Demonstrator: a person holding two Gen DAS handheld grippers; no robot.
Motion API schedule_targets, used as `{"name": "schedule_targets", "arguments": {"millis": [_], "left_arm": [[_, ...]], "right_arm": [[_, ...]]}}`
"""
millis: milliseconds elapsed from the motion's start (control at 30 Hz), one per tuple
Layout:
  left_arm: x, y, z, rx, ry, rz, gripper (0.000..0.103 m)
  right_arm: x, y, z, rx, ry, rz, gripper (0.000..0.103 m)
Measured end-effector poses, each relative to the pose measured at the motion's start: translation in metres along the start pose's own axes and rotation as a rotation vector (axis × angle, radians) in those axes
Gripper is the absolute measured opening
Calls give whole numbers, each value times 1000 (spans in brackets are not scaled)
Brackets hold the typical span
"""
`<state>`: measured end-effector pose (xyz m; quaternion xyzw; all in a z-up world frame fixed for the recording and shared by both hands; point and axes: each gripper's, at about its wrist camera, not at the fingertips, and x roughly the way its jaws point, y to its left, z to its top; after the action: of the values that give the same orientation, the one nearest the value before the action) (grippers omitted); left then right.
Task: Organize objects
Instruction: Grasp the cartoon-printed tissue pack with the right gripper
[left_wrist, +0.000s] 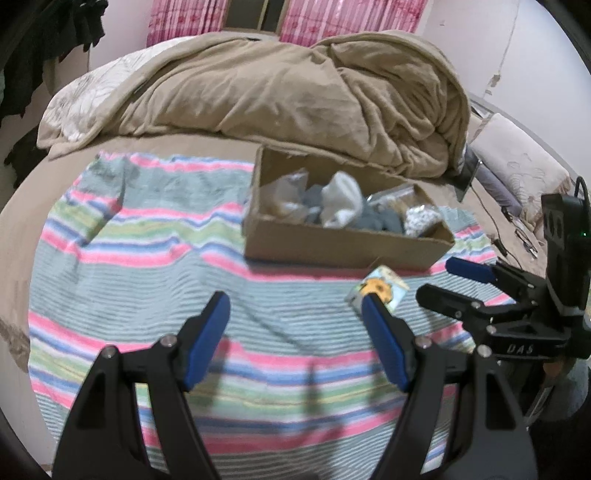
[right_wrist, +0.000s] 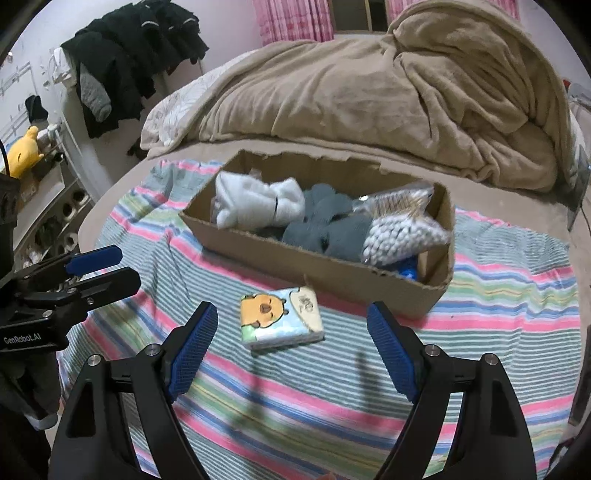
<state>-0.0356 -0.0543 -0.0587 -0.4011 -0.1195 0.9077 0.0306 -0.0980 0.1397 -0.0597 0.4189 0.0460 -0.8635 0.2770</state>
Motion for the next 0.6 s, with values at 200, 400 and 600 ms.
{"name": "schedule_targets", "arguments": {"millis": [200,400,600], "left_arm": [[9,18,-13,-38,32,7,75],[15,28,-17,-55,50,13,75],[19,28,-21,-60,65,14,75]], "right_arm": [[28,7,-7,-20,58,9,86],[52,12,-11,-31,102,-8,86],[62,13,-13,-41,131,-12,70]]}}
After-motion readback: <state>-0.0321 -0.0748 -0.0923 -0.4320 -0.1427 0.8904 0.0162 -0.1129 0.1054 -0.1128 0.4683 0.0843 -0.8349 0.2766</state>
